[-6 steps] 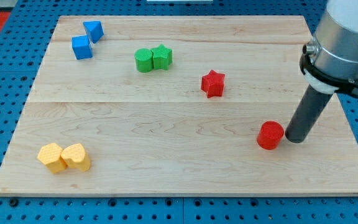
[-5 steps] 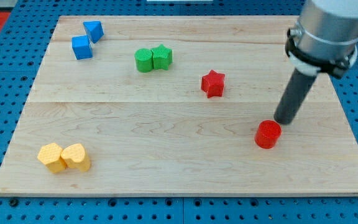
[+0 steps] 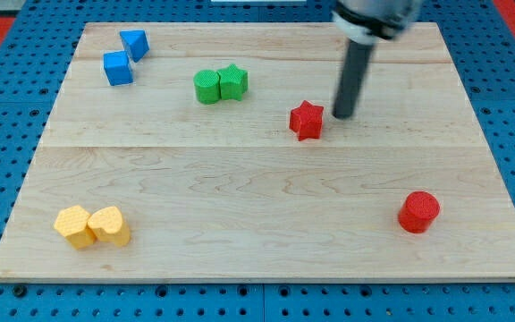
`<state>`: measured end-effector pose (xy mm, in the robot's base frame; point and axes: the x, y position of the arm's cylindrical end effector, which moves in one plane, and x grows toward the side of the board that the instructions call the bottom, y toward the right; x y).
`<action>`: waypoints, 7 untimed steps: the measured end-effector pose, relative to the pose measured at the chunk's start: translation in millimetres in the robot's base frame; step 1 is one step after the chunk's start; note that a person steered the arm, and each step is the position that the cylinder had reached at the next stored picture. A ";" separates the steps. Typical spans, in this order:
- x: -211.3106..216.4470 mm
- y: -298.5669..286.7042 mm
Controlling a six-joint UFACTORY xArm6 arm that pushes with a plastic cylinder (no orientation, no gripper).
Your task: Move the red star to the top of the red circle
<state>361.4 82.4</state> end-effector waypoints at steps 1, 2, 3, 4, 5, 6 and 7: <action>2.6 -38.9; 51.7 -40.0; 54.5 -24.0; 69.7 65.2; 115.7 63.1; 124.2 75.6; 94.9 10.7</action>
<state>456.3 93.1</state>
